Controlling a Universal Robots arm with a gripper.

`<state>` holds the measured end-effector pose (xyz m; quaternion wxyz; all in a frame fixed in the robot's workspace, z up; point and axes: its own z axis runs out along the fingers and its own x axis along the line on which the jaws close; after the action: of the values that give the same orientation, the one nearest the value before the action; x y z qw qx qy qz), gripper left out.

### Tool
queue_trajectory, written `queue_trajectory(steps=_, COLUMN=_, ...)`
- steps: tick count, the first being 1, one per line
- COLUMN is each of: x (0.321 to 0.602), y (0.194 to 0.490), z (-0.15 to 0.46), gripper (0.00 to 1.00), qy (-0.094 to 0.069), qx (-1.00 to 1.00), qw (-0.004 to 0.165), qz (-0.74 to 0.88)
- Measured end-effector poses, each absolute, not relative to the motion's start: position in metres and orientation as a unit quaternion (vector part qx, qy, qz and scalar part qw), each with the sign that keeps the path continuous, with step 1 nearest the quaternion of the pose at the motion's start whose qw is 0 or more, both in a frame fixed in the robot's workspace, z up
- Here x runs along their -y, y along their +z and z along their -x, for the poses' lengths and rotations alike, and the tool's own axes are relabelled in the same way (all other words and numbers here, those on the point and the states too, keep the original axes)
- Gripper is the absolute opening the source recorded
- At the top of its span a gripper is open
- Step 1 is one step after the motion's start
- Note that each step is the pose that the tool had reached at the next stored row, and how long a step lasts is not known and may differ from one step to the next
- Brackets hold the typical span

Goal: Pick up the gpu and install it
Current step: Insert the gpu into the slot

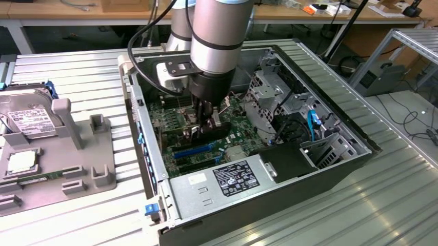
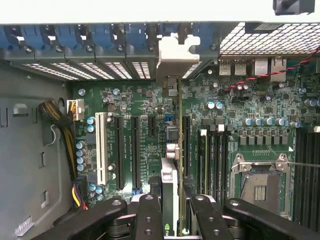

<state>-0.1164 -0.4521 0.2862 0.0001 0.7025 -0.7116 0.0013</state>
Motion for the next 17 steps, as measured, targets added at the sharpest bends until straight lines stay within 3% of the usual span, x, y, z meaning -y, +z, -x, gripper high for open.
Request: queue_trajectory(steps=17, x=0.4557, y=0.2827, z=0.1244, gripper=0.27, qy=0.001, qx=0.717, qw=0.0, qz=-0.697)
